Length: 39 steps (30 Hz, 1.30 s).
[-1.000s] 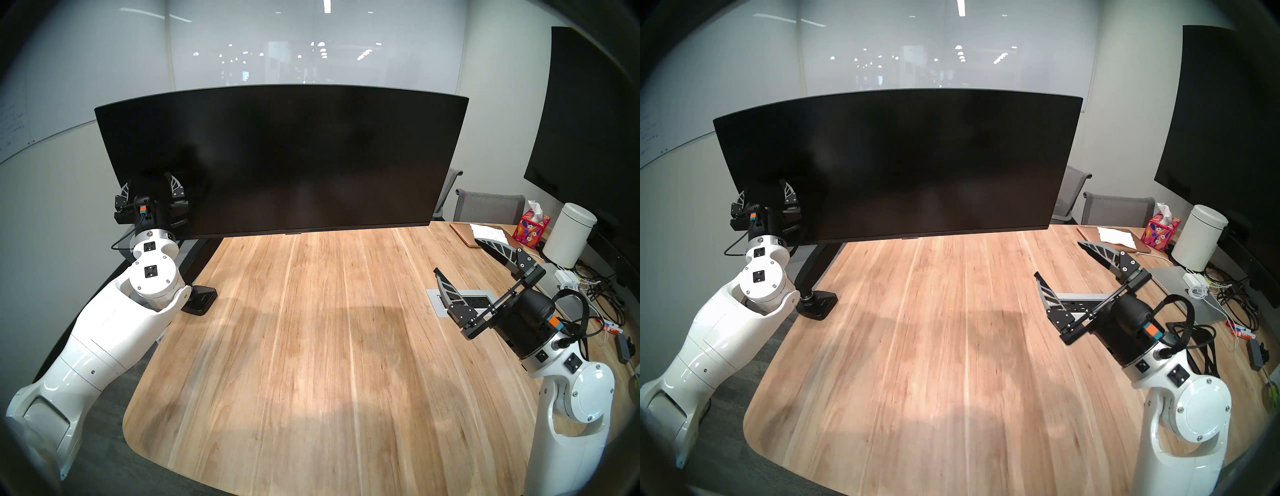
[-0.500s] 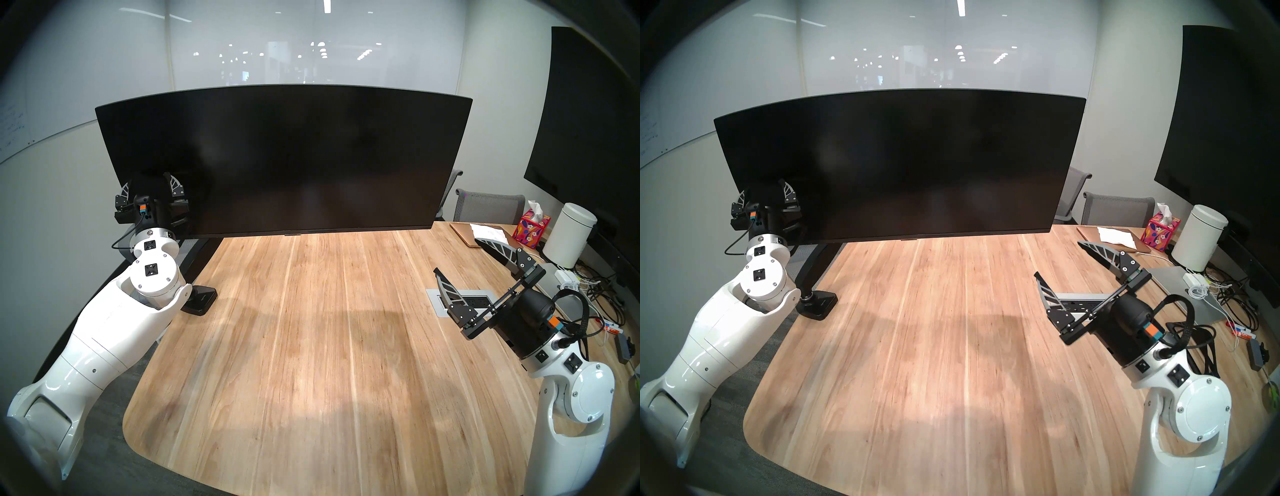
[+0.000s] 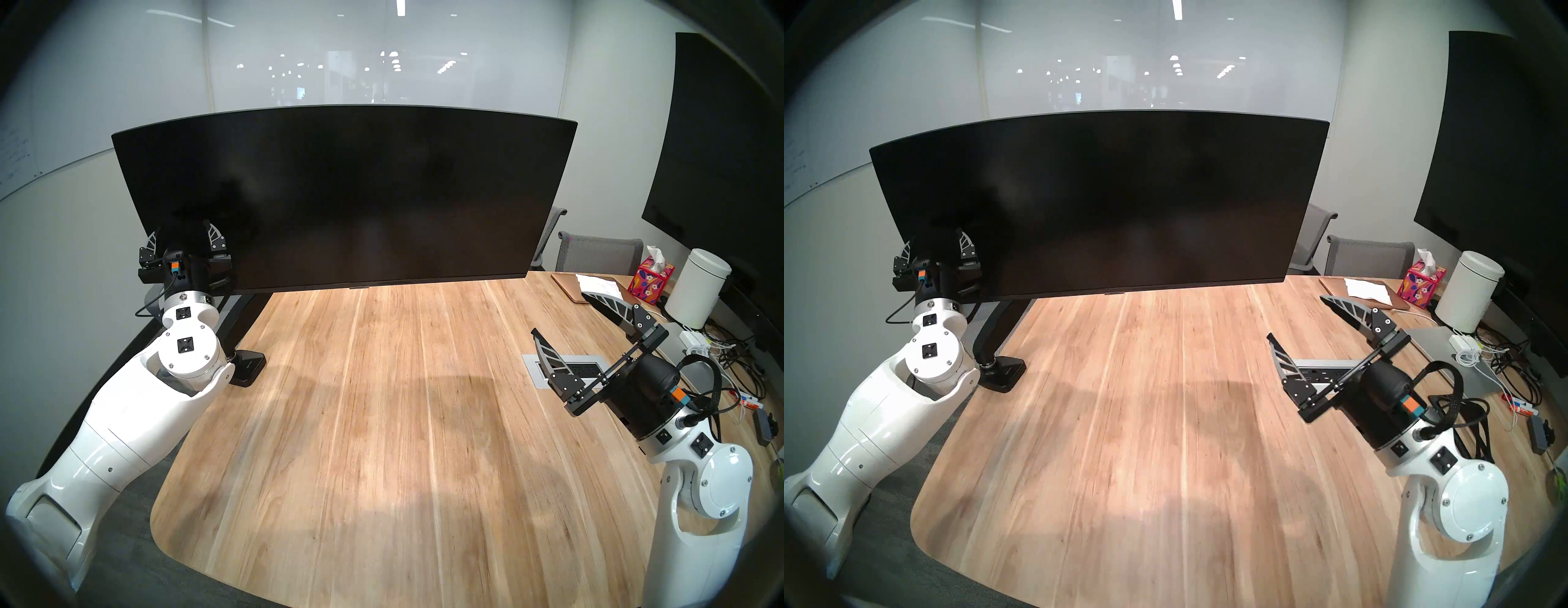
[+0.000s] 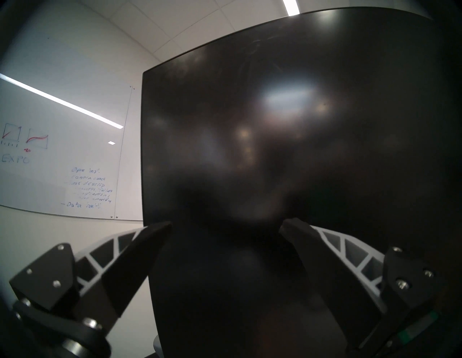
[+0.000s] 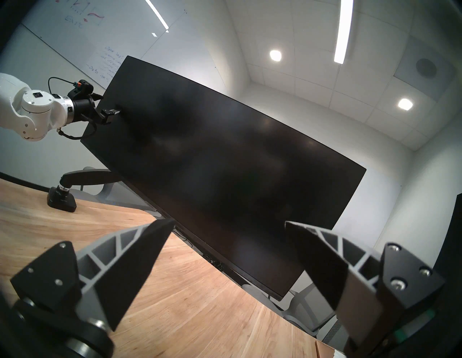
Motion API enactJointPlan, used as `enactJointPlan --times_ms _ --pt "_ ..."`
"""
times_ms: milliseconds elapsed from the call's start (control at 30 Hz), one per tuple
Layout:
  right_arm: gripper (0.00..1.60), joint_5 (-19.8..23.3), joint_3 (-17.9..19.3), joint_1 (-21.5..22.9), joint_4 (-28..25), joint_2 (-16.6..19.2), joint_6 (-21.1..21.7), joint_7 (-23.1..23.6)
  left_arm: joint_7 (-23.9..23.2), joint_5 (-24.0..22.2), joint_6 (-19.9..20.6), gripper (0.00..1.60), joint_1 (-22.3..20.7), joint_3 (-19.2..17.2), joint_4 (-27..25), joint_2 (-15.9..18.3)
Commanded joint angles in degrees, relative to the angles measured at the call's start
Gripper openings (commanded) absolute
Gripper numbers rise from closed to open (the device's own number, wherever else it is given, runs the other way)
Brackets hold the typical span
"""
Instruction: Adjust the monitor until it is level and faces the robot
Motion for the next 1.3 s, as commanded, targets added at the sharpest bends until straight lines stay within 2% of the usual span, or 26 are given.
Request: enactJointPlan --times_ms 0,300,567,600,667,800,900,1100,1267 --pt "1.6 0.3 0.0 0.1 -1.0 0.1 -0.1 0.1 1.4 1.9 -1.3 1.6 4.2 -0.2 -4.4 2.2" --pt "1.6 0.3 0.0 0.1 -0.9 0.1 -0.1 0.1 4.8 4.5 -3.7 1.6 12.1 0.2 -10.1 4.9" --pt "1.6 0.3 0.0 0.2 -0.9 0.1 -0.1 0.1 9.4 7.8 -6.6 1.6 18.2 4.2 -13.9 9.3" --pt "1.6 0.3 0.0 0.2 -0.9 0.1 -0.1 0.1 10.2 8.4 -6.8 1.6 17.8 6.0 -14.1 10.3" --pt "1.6 0.3 0.0 0.2 -0.9 0.1 -0.1 0.1 10.5 10.0 -7.4 1.6 20.5 6.2 -15.8 10.8" --pt "1.6 0.3 0.0 0.2 -0.9 0.1 -0.1 0.1 12.4 13.5 -8.1 1.6 22.5 9.7 -17.5 12.3" --pt "1.6 0.3 0.0 0.2 -0.9 0.1 -0.1 0.1 13.4 16.3 -8.7 1.6 25.4 10.1 -19.1 12.7" --pt "1.6 0.3 0.0 0.1 -0.9 0.1 -0.1 0.1 17.2 23.1 -9.2 1.6 28.6 11.4 -21.4 15.2" --pt "1.6 0.3 0.0 0.1 -1.0 0.1 -0.1 0.1 19.3 29.6 -7.7 1.6 29.8 12.5 -21.0 16.8"
